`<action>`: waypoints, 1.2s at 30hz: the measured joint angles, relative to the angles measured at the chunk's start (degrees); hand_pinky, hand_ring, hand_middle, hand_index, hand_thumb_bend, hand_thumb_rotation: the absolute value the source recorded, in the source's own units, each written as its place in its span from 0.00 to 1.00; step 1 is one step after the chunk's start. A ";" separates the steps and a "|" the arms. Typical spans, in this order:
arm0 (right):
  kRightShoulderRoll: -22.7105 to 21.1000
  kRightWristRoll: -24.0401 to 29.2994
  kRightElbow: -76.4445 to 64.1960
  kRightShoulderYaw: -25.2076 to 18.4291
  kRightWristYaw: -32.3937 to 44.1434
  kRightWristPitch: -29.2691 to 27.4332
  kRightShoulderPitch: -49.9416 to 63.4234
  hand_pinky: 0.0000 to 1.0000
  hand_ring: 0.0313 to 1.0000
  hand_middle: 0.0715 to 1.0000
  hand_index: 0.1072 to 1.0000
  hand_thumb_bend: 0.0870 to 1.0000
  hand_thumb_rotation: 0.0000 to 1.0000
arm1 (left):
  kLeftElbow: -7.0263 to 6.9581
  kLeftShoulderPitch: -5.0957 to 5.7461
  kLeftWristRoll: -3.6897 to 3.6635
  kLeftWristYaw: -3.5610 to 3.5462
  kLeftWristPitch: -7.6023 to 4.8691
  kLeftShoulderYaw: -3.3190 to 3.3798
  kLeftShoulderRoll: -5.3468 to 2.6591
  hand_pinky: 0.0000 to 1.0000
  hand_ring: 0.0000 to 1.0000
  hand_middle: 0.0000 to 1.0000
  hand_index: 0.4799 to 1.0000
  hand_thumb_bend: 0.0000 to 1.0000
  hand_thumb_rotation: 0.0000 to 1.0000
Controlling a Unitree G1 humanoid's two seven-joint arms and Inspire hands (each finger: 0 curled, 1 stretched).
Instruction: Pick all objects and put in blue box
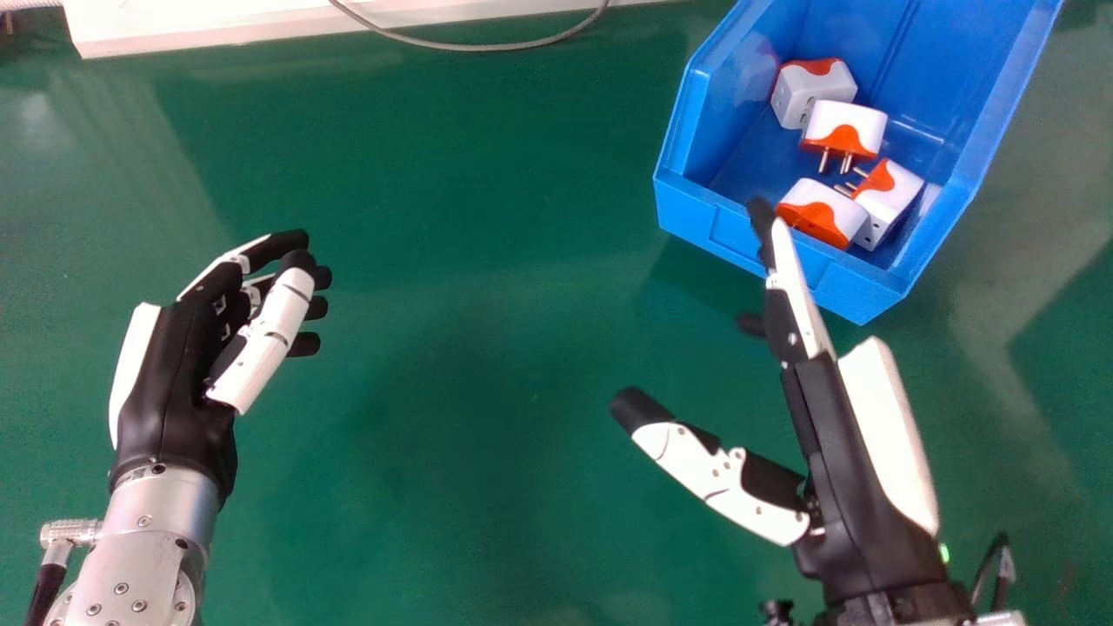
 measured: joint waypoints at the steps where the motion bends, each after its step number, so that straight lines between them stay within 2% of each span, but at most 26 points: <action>1: 0.18 1.54 0.59 0.06 0.56 -0.60 0.19 0.82 0.97 1.00 0.99 0.35 0.83 | 0.50 0.03 -0.01 -0.04 -0.70 0.04 0.02 0.66 0.73 0.73 0.57 0.34 0.56; 2: 0.37 3.12 1.15 0.12 1.18 -1.34 0.30 0.82 0.98 1.00 0.99 0.34 0.88 | 0.89 0.10 -0.01 -0.13 -1.31 0.08 0.04 0.66 0.73 0.73 0.57 0.34 0.56; 4: 0.72 6.58 2.12 0.22 2.82 -2.78 0.56 0.83 0.98 1.00 1.00 0.33 0.92 | 1.71 0.66 -0.02 -0.47 -3.03 0.29 0.15 0.66 0.72 0.73 0.57 0.34 0.55; 8: 0.94 11.87 3.10 0.19 6.08 -3.94 1.39 0.84 0.99 1.00 1.00 0.33 0.95 | 2.29 2.54 -0.14 -1.10 -5.43 0.81 0.25 0.66 0.72 0.73 0.56 0.34 0.54; 11: 1.06 14.95 3.36 -0.06 8.27 -3.90 2.30 0.84 0.99 1.00 1.00 0.35 0.97 | 3.07 3.73 -1.17 -1.86 -7.82 1.76 0.28 0.65 0.72 0.73 0.56 0.33 0.53; 13: 0.97 16.21 3.21 -0.27 9.74 -3.62 2.93 0.86 0.99 1.00 1.00 0.38 0.98 | 3.74 4.66 -2.31 -2.67 -9.92 2.22 0.28 0.65 0.72 0.73 0.56 0.33 0.51; 14: 0.87 16.46 3.03 -0.40 10.34 -3.30 3.26 0.86 1.00 1.00 1.00 0.39 0.99 | 4.09 5.00 -2.47 -3.20 -10.84 2.39 0.29 0.64 0.72 0.72 0.55 0.32 0.50; 17: 0.23 18.46 2.89 -1.38 12.61 -2.69 3.95 0.87 1.00 1.00 1.00 0.38 1.00 | 5.33 6.05 -4.65 -4.88 -14.26 2.91 0.30 0.63 0.71 0.72 0.54 0.32 0.48; 18: -0.17 18.79 2.88 -1.81 13.26 -2.63 3.98 0.87 1.00 1.00 1.00 0.37 1.00 | 5.68 6.19 -5.09 -5.48 -15.17 3.01 0.31 0.63 0.71 0.72 0.54 0.32 0.48; 19: -0.66 19.84 2.89 -2.56 14.50 -2.55 3.91 0.87 1.00 1.00 1.00 0.37 1.00 | 6.61 6.25 -6.23 -6.40 -16.83 3.31 0.34 0.63 0.71 0.72 0.54 0.32 0.48; 22: -1.52 20.94 3.05 -3.76 16.47 -2.54 3.69 0.87 1.00 1.00 0.99 0.34 1.00 | 8.55 6.23 -7.91 -8.21 -19.69 3.90 0.50 0.62 0.71 0.72 0.53 0.31 0.46; 25: -1.69 21.22 4.27 -4.50 17.88 -2.61 3.14 0.86 1.00 1.00 0.99 0.32 1.00 | 10.65 6.07 -8.95 -9.60 -21.76 4.00 0.74 0.62 0.70 0.72 0.53 0.30 0.44; 29: -1.59 21.25 5.68 -5.45 18.66 -2.86 2.27 0.84 1.00 1.00 0.97 0.31 1.00 | 13.03 5.63 -8.98 -10.65 -23.75 4.20 1.82 0.61 0.70 0.72 0.52 0.28 0.41; 33: -1.24 21.19 7.04 -6.36 18.76 -4.39 1.87 0.82 0.98 0.99 0.96 0.30 1.00 | 15.06 4.70 -8.84 -10.65 -24.34 4.27 2.93 0.60 0.70 0.71 0.51 0.27 0.38; 36: -0.53 21.04 8.33 -6.78 18.66 -5.47 1.32 0.81 0.97 0.98 0.95 0.30 1.00 | 15.61 4.09 -8.68 -10.56 -24.22 4.24 3.44 0.60 0.69 0.71 0.51 0.27 0.36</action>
